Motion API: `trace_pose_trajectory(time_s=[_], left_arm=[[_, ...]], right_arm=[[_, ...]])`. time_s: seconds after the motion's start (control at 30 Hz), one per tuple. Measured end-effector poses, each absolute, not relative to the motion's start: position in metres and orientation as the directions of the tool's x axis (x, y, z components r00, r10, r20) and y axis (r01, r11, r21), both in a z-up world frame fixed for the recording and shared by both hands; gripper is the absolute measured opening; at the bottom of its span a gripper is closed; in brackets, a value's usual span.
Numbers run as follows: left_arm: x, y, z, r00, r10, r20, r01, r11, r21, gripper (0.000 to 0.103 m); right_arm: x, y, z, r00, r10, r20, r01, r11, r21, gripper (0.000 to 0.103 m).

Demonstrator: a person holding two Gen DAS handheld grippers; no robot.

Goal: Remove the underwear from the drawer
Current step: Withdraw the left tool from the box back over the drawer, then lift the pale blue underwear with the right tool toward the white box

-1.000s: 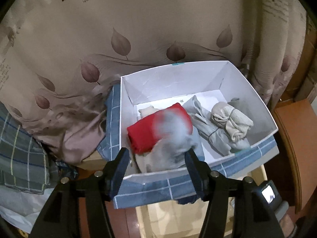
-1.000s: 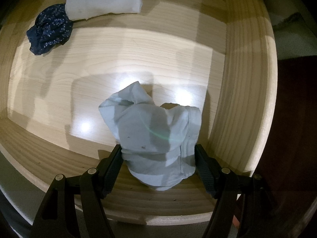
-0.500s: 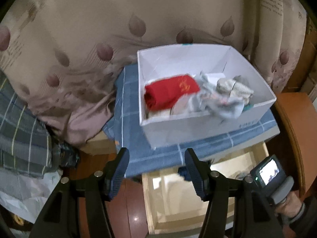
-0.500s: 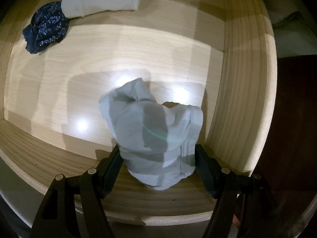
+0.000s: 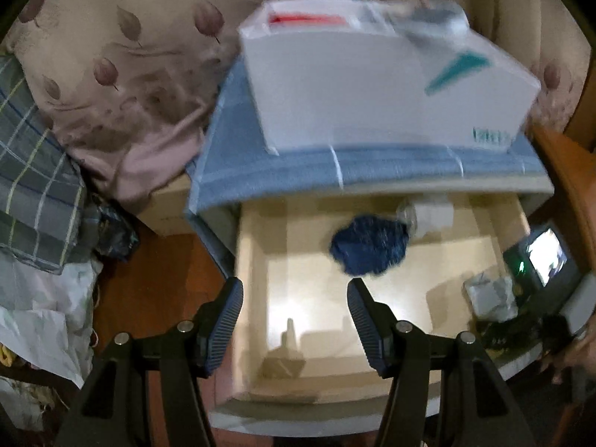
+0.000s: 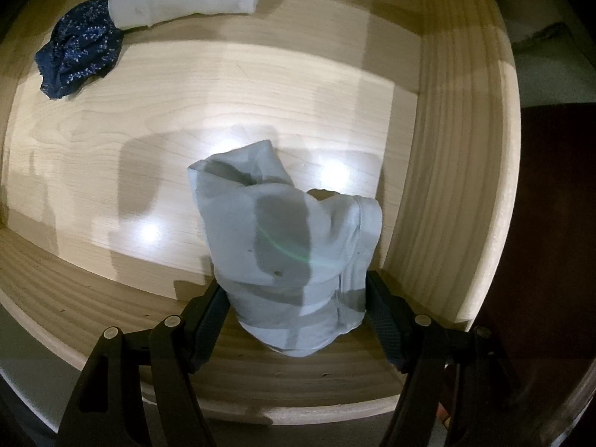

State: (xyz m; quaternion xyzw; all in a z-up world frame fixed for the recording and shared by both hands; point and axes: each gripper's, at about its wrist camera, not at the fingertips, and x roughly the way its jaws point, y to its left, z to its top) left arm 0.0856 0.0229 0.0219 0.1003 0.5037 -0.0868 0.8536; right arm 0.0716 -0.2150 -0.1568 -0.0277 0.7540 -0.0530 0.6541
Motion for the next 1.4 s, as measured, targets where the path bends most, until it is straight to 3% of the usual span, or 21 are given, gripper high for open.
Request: trace_pose_trajectory(time_s=[0.3,0.77,1.17,1.4], left_arm=[[0.071,0.003,-0.018,0.467,-0.015,-0.884,0.253,0.96,0.118,0.06],[0.07,0.011,-0.024,0.494,-0.018,-0.869,0.191,0.978,0.089,0.06],[0.066,0.016,-0.02,0.538,-0.002,-0.843,0.162,0.982,0.101,0.06],[0.067,0.018,-0.02,0.545,0.004,-0.839,0.151,0.983,0.103,0.06]], right_arm=[[0.072,-0.212,-0.158,-0.142,-0.117,-0.983,0.029,0.992,-0.123,0.067],[0.071,-0.214,-0.148,-0.087,-0.113,-0.99,0.05,0.992,-0.117,0.052],[0.062,-0.214,-0.111,0.134,-0.116,-0.984,0.066,0.992,-0.108,0.049],[0.048,-0.223,-0.077,0.318,-0.057,-0.946,0.1,0.995,-0.026,0.049]])
